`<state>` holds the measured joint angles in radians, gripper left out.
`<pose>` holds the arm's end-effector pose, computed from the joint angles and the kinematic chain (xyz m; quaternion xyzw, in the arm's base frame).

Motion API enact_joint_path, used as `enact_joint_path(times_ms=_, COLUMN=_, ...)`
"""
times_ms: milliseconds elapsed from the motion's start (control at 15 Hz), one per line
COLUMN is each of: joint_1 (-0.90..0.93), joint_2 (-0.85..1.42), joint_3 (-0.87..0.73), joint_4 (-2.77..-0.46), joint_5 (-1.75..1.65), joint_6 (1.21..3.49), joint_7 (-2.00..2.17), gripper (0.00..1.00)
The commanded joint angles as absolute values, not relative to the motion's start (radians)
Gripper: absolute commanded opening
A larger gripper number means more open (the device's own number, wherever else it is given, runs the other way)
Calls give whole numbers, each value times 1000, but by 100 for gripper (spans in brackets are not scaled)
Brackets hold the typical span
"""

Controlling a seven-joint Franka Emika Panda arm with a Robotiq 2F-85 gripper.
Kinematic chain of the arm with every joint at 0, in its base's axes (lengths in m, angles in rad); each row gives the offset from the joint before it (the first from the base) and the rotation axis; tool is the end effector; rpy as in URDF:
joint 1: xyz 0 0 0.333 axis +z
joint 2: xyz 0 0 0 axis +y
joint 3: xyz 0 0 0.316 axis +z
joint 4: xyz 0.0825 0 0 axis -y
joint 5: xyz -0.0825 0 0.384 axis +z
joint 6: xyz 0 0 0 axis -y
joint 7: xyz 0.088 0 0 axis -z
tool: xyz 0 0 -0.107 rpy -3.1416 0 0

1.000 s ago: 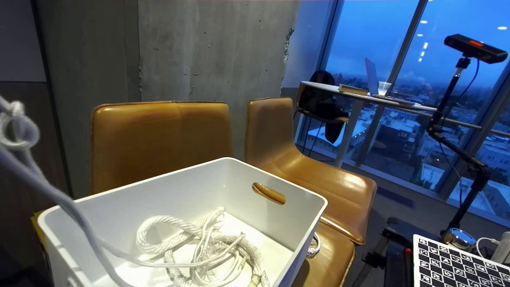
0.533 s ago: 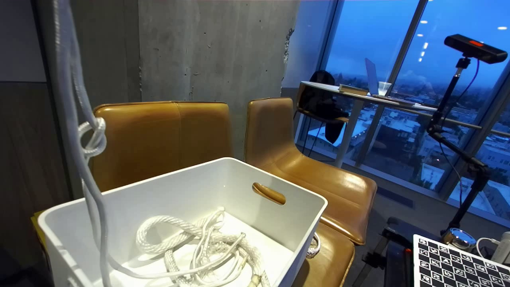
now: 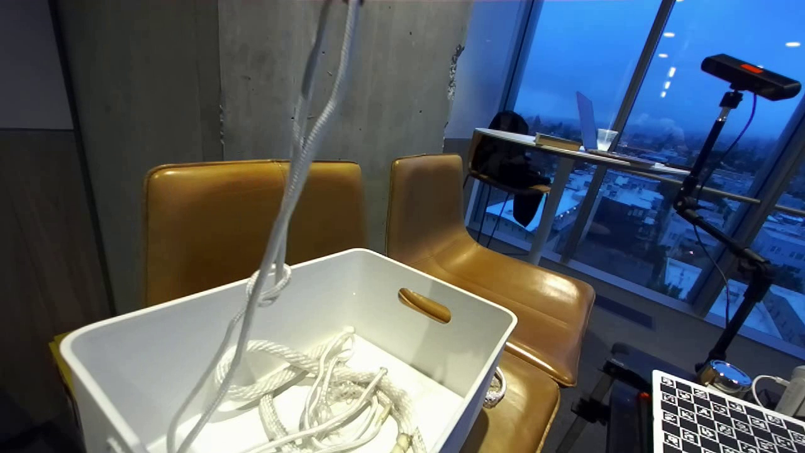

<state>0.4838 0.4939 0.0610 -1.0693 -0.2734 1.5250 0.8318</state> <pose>0.6108 0.3219 0.5510 0.9811 -0.1489 0.0627 0.1062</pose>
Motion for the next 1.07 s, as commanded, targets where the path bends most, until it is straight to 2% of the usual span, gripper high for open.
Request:
enact_joint_path(times_ms=0, joint_1=435, joint_2=392, joint_3=71, joint_4=-1320, joint_5=-251, joint_6=1617, joint_7=771, gripper=3)
enact_joint_path(times_ms=600, joint_1=319, joint_2=378, joint_3=55, joint_4=-1844, joint_5=-306, joint_6=2254, joint_7=673, gripper=3)
enact_joint_path(times_ms=800, joint_1=323, joint_2=361, joint_3=44, joint_4=-1976, joint_5=-339, joint_6=2400, joint_7=683, gripper=5)
enact_joint_path(times_ms=867, joint_1=327, joint_2=354, joint_3=41, joint_4=-1997, joint_5=-347, joint_6=2426, joint_7=688, gripper=35)
enact_joint_path(times_ms=933, joint_1=327, joint_2=340, joint_3=41, joint_4=-2016, joint_5=-350, joint_6=2445, joint_7=684, gripper=35)
enact_joint_path(times_ms=1000, joint_1=326, joint_2=313, joint_3=43, joint_4=-2033, joint_5=-345, joint_6=2455, joint_7=679, gripper=39)
